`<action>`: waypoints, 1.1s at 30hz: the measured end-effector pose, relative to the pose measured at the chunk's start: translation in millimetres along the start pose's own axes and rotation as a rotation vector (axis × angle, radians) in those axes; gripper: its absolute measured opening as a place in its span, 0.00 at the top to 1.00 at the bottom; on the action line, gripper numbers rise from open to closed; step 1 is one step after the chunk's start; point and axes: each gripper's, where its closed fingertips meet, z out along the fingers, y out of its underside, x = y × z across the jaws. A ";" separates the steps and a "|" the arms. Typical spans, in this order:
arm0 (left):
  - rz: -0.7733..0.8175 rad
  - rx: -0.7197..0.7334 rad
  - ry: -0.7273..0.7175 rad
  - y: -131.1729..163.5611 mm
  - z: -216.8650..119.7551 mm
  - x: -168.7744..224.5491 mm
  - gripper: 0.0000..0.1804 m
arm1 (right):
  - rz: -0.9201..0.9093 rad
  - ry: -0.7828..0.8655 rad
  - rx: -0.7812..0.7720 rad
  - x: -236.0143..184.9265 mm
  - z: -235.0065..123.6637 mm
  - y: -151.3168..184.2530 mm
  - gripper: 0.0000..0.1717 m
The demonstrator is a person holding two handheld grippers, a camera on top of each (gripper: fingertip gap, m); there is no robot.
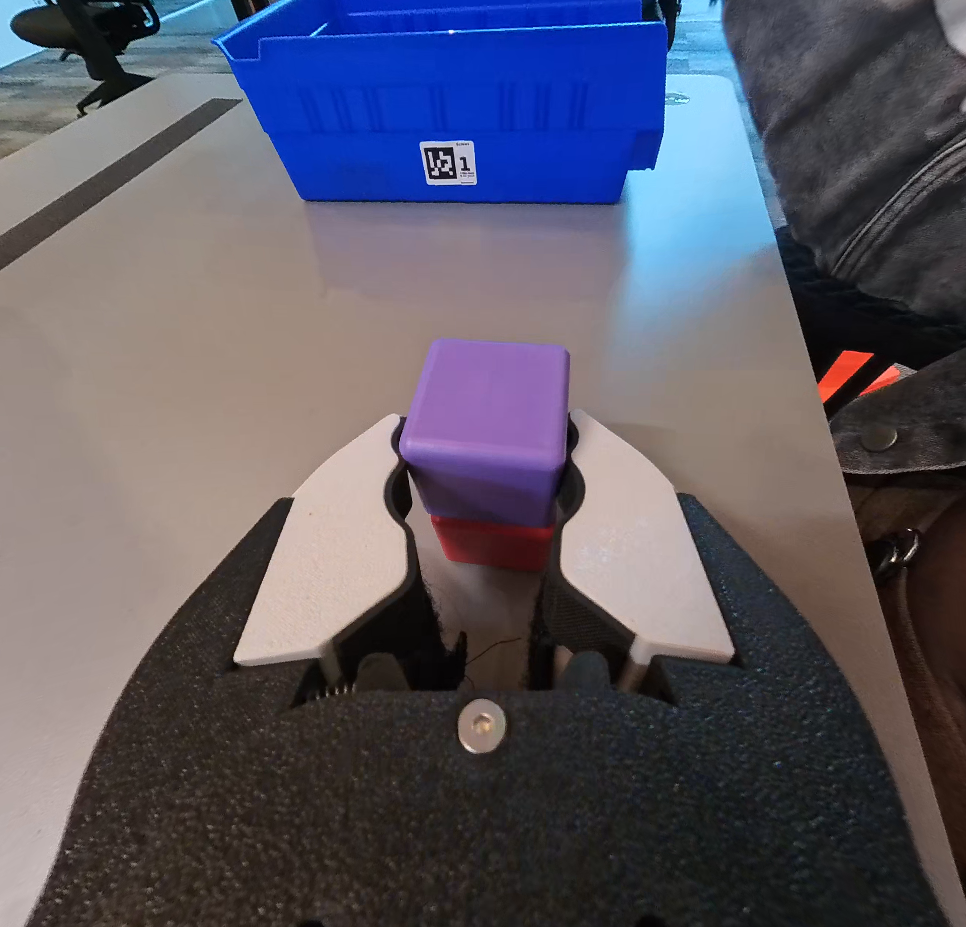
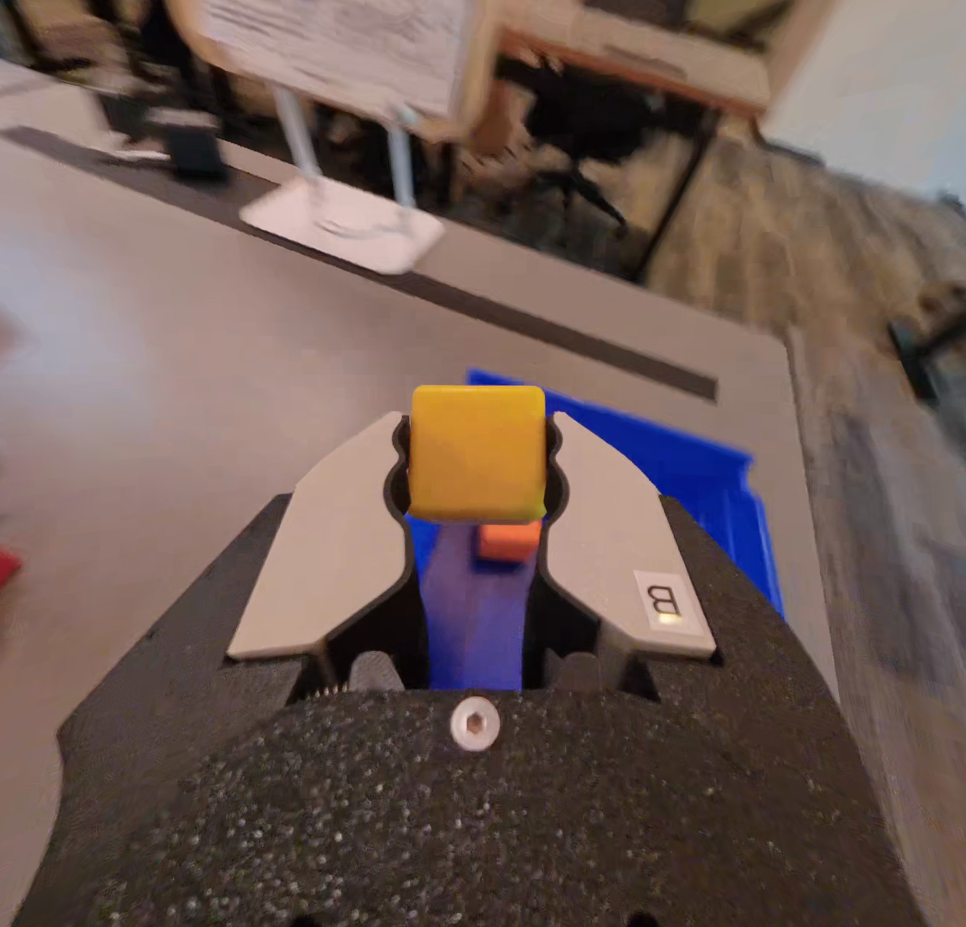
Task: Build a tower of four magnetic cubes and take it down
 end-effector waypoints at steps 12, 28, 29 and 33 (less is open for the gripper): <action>0.003 0.003 0.003 -0.3 0.1 0.0 0.70 | 0.185 0.186 -0.381 78.7 51.0 142.4 0.71; 0.005 0.003 0.000 -0.3 0.2 -0.2 0.70 | 0.185 0.175 -0.222 76.8 50.0 117.4 0.54; 0.005 0.003 0.000 -0.3 0.2 -0.2 0.70 | 0.165 0.185 -0.168 75.6 46.4 104.6 0.49; 0.007 0.004 -0.002 -0.3 0.3 -0.2 0.70 | 0.056 0.137 0.111 42.2 23.8 31.3 0.32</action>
